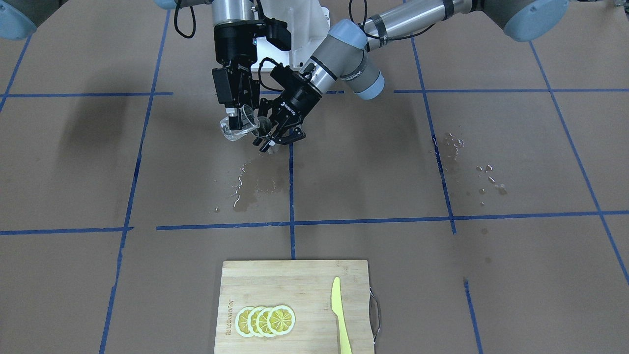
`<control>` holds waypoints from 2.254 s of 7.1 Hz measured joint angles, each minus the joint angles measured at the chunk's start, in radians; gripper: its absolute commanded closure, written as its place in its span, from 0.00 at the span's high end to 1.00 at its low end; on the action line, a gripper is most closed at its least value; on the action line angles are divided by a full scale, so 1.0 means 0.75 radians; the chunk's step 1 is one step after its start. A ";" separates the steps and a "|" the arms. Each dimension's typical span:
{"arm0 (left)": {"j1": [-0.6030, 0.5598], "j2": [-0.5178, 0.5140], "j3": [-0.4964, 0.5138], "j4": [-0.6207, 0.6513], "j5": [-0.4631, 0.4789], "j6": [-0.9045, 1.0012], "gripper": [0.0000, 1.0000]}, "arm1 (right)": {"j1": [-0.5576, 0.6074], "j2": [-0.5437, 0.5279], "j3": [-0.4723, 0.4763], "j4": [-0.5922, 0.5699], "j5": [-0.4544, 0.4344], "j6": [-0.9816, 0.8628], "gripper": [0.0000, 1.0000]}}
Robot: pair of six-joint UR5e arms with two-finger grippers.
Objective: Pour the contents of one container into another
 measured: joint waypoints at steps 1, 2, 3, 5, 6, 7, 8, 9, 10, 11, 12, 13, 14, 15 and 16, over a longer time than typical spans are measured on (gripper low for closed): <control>0.000 0.000 0.000 0.000 0.000 0.000 0.00 | -0.003 0.017 -0.001 -0.024 -0.016 -0.037 0.00; 0.000 0.000 0.000 0.000 0.000 0.000 0.00 | -0.006 0.030 -0.001 -0.047 -0.032 -0.066 0.00; 0.000 0.000 -0.001 -0.001 0.000 0.000 0.00 | -0.009 0.035 -0.001 -0.058 -0.047 -0.095 0.00; 0.000 0.000 -0.002 -0.001 0.000 0.000 0.00 | -0.018 0.038 -0.001 -0.064 -0.093 -0.199 0.00; -0.001 0.000 -0.002 -0.002 0.000 0.000 0.00 | -0.026 0.039 -0.002 -0.065 -0.120 -0.244 0.00; -0.001 0.000 -0.002 -0.002 0.001 0.000 0.00 | -0.036 0.039 -0.002 -0.065 -0.138 -0.270 0.00; -0.001 0.000 -0.002 -0.002 0.001 0.000 0.00 | -0.044 0.037 -0.001 -0.067 -0.154 -0.281 0.00; -0.001 0.000 -0.002 -0.003 0.002 0.000 0.00 | -0.053 0.035 0.001 -0.071 -0.172 -0.285 0.00; -0.001 0.000 -0.003 -0.004 0.002 0.000 0.00 | -0.060 0.031 0.003 -0.072 -0.189 -0.292 0.00; -0.001 0.000 -0.003 -0.004 0.002 0.000 0.00 | -0.063 0.030 0.005 -0.074 -0.208 -0.322 0.00; -0.001 0.000 -0.004 -0.004 0.002 0.000 0.00 | -0.065 0.031 0.009 -0.076 -0.223 -0.363 0.00; -0.001 0.000 -0.004 -0.004 0.002 0.000 0.00 | -0.067 0.032 0.012 -0.079 -0.230 -0.387 0.00; -0.001 0.000 -0.004 -0.004 0.002 0.000 0.00 | -0.071 0.033 0.013 -0.080 -0.233 -0.397 0.00; -0.001 0.000 -0.004 -0.004 0.002 0.000 0.00 | -0.075 0.033 0.013 -0.081 -0.237 -0.401 0.00; -0.001 0.000 -0.004 -0.004 0.002 0.000 0.00 | -0.079 0.034 0.014 -0.080 -0.237 -0.403 0.00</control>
